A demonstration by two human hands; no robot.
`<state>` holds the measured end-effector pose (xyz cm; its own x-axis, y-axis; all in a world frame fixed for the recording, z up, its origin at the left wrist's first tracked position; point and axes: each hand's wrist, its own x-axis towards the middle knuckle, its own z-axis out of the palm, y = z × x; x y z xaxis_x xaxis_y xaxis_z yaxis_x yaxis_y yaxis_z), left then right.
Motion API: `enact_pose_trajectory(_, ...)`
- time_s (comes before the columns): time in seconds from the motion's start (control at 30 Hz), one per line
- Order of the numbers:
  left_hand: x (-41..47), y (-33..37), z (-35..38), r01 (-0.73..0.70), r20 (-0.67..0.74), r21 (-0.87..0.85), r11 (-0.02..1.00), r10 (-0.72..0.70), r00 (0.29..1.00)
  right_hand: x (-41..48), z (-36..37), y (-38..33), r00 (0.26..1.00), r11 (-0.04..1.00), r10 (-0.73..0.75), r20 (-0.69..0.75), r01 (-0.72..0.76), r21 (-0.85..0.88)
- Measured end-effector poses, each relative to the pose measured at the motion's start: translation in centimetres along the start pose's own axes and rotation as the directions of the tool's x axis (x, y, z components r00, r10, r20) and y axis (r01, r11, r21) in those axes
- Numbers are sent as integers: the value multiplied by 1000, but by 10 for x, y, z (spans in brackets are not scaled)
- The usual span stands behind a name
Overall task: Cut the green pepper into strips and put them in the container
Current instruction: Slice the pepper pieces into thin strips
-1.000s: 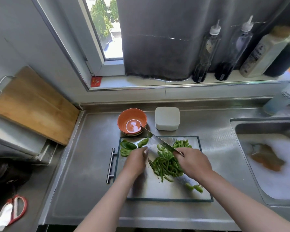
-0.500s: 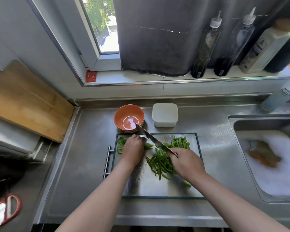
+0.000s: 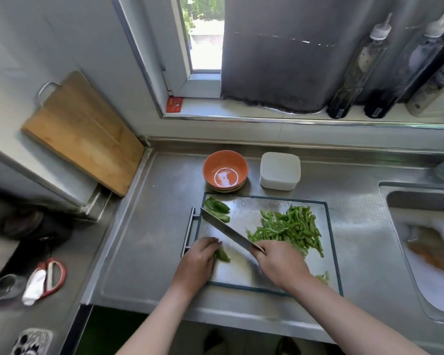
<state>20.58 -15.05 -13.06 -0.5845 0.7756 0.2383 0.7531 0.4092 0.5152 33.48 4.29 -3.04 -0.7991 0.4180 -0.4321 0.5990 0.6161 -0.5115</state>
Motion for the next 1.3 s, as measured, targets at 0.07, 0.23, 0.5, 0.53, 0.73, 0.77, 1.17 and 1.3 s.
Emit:
enact_pose_trajectory(0.07,-7,3,1,21,-56,-26,999,-23,998,-3,8,-2,1000,1000,8,30,-7,-9)
enact_pose_trajectory(0.23,-21,3,6,-90,-101,-8,996,89,991,-8,20,-2,999,1000,19,43,-18,-25)
enact_pose_trajectory(0.5,-10,-3,23,-189,-72,69,980,193,978,-10,29,-5,999,999,9,36,-7,-51)
enact_pose_trajectory(0.53,-7,-3,24,-184,-79,65,981,189,979,-11,29,-5,1000,998,1,31,1,-66)
enact_pose_trajectory(0.73,-6,-9,29,-228,-153,72,971,236,960,-18,31,-6,995,984,-92,-41,84,-157)
enact_pose_trajectory(0.77,-7,-10,30,-226,-158,72,971,235,959,-19,32,-6,993,977,-112,-48,101,-188)
enact_pose_trajectory(1.17,-5,-12,29,-208,-169,71,976,217,961,-26,35,-6,990,960,-125,-58,107,-258)
enact_pose_trajectory(1.3,0,-15,32,-221,-150,56,974,227,962,-24,35,-5,991,966,-111,-69,91,-243)
